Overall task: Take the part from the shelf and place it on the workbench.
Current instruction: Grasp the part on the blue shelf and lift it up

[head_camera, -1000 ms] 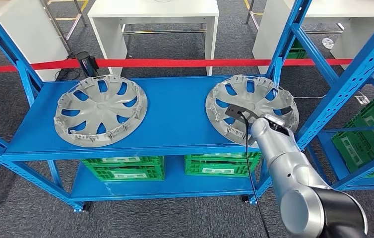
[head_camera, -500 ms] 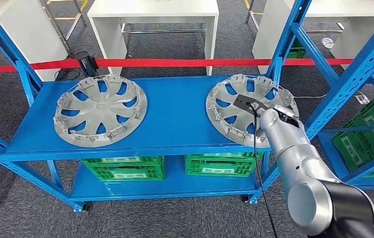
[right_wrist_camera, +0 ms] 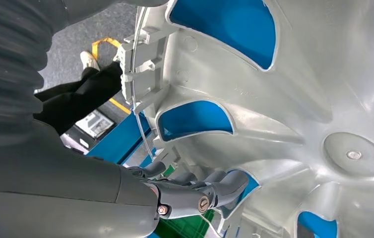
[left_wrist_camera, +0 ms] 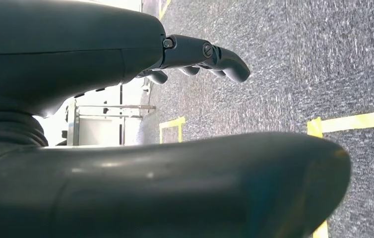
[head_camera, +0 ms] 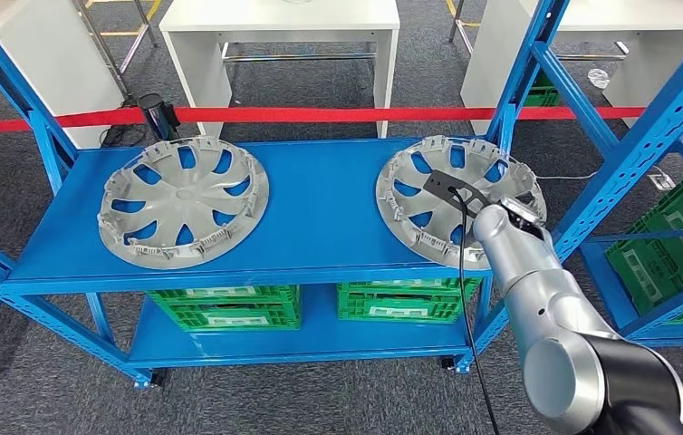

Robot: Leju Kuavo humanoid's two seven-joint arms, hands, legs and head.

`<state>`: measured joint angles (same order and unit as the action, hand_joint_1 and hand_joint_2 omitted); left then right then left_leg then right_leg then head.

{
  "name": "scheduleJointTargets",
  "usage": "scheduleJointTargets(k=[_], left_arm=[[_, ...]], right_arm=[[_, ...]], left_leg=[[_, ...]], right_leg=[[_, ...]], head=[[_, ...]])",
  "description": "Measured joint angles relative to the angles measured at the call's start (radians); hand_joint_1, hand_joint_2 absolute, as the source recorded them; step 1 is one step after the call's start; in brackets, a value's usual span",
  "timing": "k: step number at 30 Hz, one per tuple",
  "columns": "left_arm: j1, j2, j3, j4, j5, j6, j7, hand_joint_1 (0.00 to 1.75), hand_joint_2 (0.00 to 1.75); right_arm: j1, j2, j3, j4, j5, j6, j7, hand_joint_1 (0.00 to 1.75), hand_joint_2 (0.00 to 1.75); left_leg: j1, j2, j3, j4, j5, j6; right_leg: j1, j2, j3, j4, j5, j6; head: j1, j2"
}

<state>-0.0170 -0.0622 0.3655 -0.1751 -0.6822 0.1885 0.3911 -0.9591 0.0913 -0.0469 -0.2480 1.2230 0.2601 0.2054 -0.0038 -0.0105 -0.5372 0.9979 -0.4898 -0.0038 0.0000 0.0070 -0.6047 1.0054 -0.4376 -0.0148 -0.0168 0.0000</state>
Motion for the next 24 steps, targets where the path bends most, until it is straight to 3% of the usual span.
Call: scheduleJointTargets(k=[24], left_arm=[[-0.002, 0.0, 0.001, -0.001, -0.039, 0.006, 0.006, 0.0, 0.0]], right_arm=[[0.048, 0.038, -0.054, 0.0, -0.038, -0.033, -0.018, 0.0, 1.75]], left_leg=[[0.0, 0.001, 0.0, 0.0, 0.0, 0.0]], right_leg=[[0.0, 0.0, 0.0, 0.0, 0.0, 0.0]], head=[[0.0, 0.0]])
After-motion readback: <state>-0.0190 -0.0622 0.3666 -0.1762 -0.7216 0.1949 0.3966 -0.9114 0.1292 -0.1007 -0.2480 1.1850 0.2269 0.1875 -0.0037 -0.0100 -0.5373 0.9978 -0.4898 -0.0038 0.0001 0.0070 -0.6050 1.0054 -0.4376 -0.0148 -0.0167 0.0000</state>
